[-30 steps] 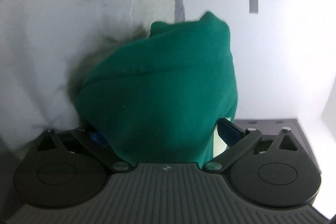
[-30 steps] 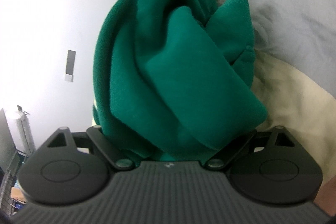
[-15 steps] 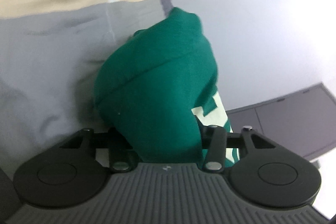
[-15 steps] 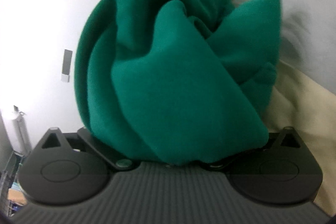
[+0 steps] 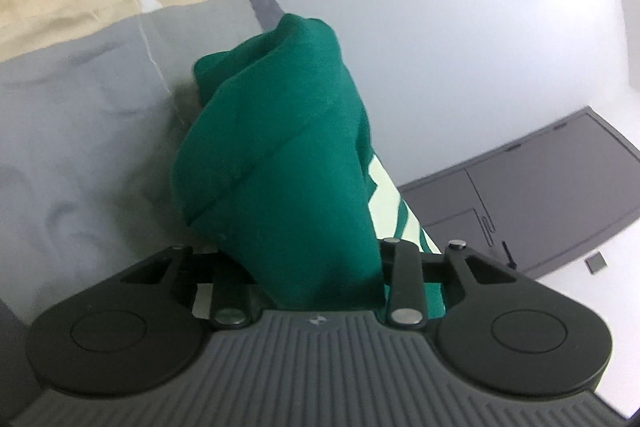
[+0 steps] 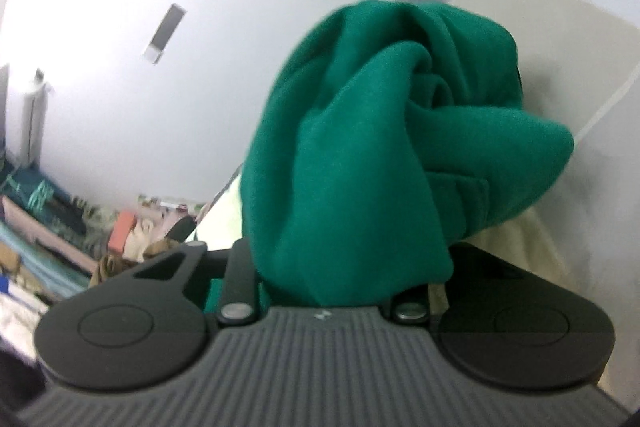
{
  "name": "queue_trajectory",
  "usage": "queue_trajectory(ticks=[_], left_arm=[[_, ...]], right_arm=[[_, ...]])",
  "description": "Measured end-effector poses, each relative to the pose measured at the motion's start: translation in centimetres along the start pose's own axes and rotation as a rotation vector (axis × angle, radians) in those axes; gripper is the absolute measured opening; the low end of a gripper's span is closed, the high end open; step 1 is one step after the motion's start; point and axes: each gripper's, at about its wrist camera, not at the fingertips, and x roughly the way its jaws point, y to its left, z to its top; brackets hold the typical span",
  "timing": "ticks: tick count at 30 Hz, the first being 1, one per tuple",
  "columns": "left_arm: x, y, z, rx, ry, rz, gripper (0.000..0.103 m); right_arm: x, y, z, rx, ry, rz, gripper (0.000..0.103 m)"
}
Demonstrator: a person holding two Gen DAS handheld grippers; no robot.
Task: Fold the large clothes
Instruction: 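Lower the rolled bundle onto the bed and open both tools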
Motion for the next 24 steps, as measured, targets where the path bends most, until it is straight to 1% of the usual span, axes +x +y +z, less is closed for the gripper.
queue_trajectory(ticks=[5,8,11,16,19,20,22,24], left_arm=[[0.0,-2.4,-1.2,0.006,0.067,-0.052,0.038],[1.0,-5.0,-2.0,0.054,0.094,-0.073,0.038],[2.6,-8.1,-2.8,0.078,0.115,-0.098,0.038],[6.7,-14.3,-4.0,0.133,0.123,-0.155,0.038],[9.5,-17.5,-5.7,0.178,0.131,-0.186,0.038],[10.8,-18.5,-6.2,0.196,0.139,-0.189,0.038],[12.8,-19.7,-7.1,0.219,0.15,-0.196,0.038],[14.7,-20.3,-8.3,0.246,0.169,-0.181,0.038]], right_arm=[[-3.8,-0.3,2.7,-0.065,-0.029,0.036,0.033],[-6.4,-0.9,4.6,-0.091,-0.061,0.055,0.033],[-8.8,-1.6,6.9,-0.101,-0.109,0.058,0.033],[-12.8,-3.5,10.4,-0.096,-0.207,0.062,0.033],[-15.0,-5.8,12.2,-0.081,-0.269,0.049,0.033],[-15.1,-6.6,12.2,-0.076,-0.283,0.041,0.033],[-15.8,-8.5,12.8,-0.056,-0.306,0.018,0.033],[-15.8,-10.1,13.1,-0.039,-0.314,-0.003,0.033]])
